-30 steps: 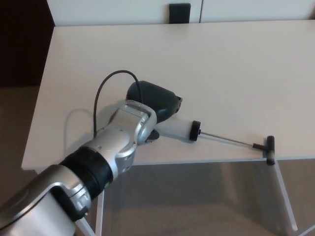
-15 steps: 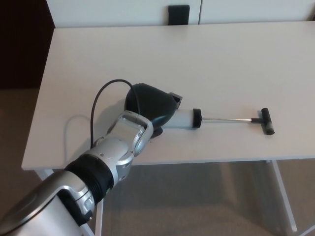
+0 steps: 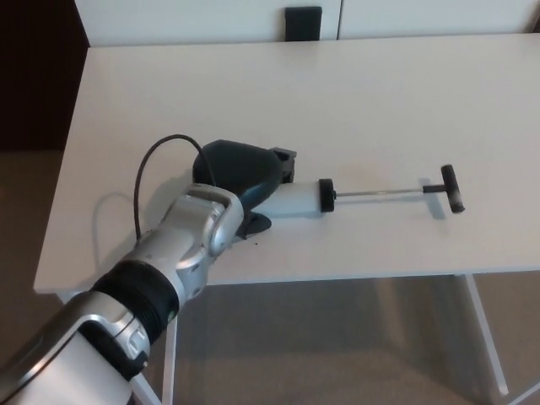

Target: The robot walks towards a desk on which an air pump is kept in the middle. It lifts it up and holds it with its left hand and uses its right hand to compress it by pushing its handle inwards.

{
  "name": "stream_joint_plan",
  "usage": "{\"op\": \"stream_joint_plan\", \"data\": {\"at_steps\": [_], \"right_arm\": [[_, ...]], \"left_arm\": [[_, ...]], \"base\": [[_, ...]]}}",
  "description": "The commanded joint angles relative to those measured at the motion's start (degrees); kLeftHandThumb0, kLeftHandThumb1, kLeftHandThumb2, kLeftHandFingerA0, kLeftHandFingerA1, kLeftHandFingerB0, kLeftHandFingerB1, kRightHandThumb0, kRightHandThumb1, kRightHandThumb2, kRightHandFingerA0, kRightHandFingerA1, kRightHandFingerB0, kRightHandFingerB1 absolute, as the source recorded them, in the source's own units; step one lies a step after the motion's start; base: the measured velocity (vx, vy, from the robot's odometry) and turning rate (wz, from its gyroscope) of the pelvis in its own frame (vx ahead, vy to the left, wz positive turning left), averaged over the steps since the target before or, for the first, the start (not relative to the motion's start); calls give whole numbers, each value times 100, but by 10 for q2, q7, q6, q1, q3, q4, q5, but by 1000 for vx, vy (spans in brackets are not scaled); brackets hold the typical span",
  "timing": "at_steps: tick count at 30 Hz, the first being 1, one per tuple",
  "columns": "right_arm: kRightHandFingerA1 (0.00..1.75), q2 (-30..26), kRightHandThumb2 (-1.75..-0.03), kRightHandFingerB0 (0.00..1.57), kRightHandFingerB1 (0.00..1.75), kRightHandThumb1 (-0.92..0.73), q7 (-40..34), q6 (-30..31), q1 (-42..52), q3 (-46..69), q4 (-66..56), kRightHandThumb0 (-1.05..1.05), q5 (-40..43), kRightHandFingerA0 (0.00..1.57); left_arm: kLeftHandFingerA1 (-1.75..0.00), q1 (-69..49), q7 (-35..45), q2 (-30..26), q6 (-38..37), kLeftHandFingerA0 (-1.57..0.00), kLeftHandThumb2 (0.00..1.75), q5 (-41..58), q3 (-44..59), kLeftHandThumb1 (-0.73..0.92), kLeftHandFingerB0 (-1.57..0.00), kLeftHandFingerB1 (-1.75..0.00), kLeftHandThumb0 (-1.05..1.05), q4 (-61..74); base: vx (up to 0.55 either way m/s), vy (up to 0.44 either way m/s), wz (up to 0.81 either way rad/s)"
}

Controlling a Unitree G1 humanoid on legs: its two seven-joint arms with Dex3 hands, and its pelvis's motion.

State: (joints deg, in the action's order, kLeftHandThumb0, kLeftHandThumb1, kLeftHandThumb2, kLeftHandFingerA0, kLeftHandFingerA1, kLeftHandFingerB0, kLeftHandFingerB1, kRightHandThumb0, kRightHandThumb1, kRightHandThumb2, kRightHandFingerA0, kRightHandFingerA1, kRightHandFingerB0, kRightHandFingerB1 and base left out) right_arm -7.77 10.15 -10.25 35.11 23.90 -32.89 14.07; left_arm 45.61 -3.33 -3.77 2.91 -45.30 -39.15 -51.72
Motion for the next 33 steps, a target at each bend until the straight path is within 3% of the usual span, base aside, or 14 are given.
{"op": "stream_joint_plan", "data": {"at_steps": [1,3,4,5,6,8,9,11,12,16,17,24,25,33], "right_arm": [[69,-49,-106,42,60,-65,-84,54,-172,66,-58,-49,108,59],[69,-60,-106,42,60,-65,-86,77,-208,63,-39,-49,111,59],[52,-68,-65,46,47,-84,-85,87,-225,61,-28,-50,105,54],[52,-72,-65,46,47,-84,-83,91,-233,61,-22,-50,100,54],[43,-90,-66,25,38,-87,-73,105,-274,52,23,-59,80,33],[43,-102,-66,25,38,-87,-66,115,-304,46,57,-59,65,33],[49,-114,-117,0,48,-66,-42,122,-354,33,133,-35,62,3],[49,-119,-117,0,47,-65,-11,127,-416,14,233,-35,62,3],[48,-117,-110,0,46,-54,2,134,-444,5,285,-36,62,2],[49,-103,-111,0,47,-55,28,143,-500,-15,391,-35,57,1],[38,-97,-101,9,33,-73,37,139,-520,-23,427,-75,52,5],[24,-70,-109,15,24,-76,61,144,-583,-47,529,-81,46,0],[21,-59,-110,3,21,-74,70,146,-597,-53,562,-79,46,0],[21,-12,-113,0,20,-76,87,132,-613,-70,671,-79,41,0]], "left_arm": [[-155,2,338,-41,-57,-86,90,236,161,69,-80,-128,-10,-76],[-155,7,357,-43,-53,-86,90,241,172,69,-80,-128,-10,-81],[-152,9,365,-43,-48,-92,92,244,176,64,-84,-125,-14,-82],[-152,11,369,-43,-45,-92,92,245,179,64,-84,-125,-14,-82],[-152,15,382,-45,-39,-94,98,251,186,57,-85,-124,-14,-82],[-152,18,392,-47,-34,-94,98,254,192,57,-85,-124,-14,-83],[-145,23,400,-50,-36,-96,93,256,196,61,-85,-121,-14,-83],[-144,28,410,-56,-37,-96,94,256,201,60,-85,-120,-15,-82],[-141,29,413,-58,-38,-94,93,255,203,61,-84,-118,-11,-82],[-142,35,419,-60,-35,-96,93,250,207,62,-85,-117,-15,-85],[-143,37,418,-61,-31,-98,94,246,208,61,-86,-118,-14,-86],[-137,47,422,-64,-32,-98,95,236,209,61,-84,-119,-12,-90],[-136,46,423,-67,-48,-95,96,233,207,62,-83,-117,-9,-88],[-139,39,429,-71,-59,-96,100,228,200,61,-87,-116,-12,-68]], "base": [[0,0,0],[0,0,0],[0,0,0],[0,0,0],[0,0,0],[0,0,0],[0,0,0],[0,0,0],[0,0,0],[0,0,0],[0,0,0],[0,0,0],[0,0,0],[0,0,0]]}}
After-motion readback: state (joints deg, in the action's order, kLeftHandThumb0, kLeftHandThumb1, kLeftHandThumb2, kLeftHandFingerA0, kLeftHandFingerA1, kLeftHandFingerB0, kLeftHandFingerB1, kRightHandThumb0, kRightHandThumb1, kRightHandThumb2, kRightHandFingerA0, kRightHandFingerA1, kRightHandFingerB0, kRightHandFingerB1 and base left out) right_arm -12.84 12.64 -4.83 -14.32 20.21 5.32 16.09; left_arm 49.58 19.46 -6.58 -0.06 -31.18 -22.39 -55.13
